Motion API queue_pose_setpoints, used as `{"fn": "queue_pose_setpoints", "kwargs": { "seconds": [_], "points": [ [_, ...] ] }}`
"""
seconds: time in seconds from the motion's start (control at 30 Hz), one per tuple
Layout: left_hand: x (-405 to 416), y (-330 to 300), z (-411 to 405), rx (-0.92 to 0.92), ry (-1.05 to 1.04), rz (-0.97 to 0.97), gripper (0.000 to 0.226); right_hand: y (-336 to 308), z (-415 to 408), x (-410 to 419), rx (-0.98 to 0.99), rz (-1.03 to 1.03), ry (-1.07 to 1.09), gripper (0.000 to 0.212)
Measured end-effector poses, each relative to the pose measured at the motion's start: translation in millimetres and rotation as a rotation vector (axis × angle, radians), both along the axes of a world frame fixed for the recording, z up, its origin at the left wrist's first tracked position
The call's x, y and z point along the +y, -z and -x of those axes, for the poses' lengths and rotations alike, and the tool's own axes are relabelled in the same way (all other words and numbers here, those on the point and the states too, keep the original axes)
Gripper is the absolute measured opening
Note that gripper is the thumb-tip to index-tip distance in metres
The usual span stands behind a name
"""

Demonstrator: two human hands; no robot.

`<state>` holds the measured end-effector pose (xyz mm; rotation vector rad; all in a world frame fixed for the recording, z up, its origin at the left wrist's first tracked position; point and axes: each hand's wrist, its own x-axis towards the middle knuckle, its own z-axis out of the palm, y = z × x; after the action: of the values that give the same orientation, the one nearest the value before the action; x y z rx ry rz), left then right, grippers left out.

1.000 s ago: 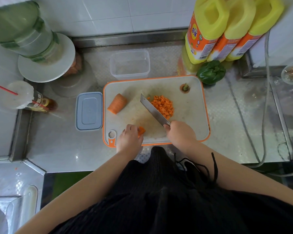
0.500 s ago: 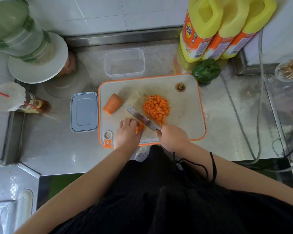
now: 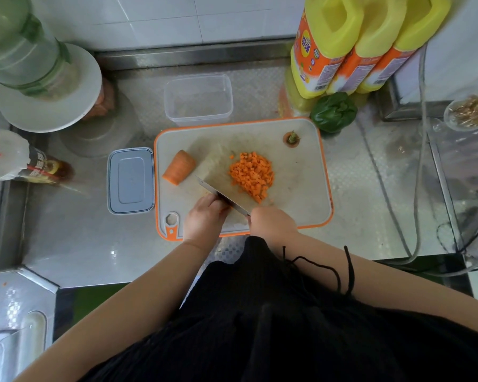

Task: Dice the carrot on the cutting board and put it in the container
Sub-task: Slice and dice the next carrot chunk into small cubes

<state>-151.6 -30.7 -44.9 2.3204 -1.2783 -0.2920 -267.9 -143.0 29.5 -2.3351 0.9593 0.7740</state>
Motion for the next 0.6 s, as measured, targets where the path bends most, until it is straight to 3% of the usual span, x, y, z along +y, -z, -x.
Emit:
{"fn": "queue_pose_setpoints", "kwargs": {
  "seconds": [0.3,0.43,0.6],
  "points": [
    [4,-7,3,0.036,-0.003,0.056,0.032,3,-2,-10,-0.099,-0.068,0.123,0.038],
    [13,-10,3,0.005,0.000,0.156,0.029,-1,3,-5,-0.124,-0.042,0.059,0.036],
    [11,-2,3,-0.011,0.039,0.104,0.031,-7,5,-2,-0.073,-0.047,0.007,0.026]
  ]
}}
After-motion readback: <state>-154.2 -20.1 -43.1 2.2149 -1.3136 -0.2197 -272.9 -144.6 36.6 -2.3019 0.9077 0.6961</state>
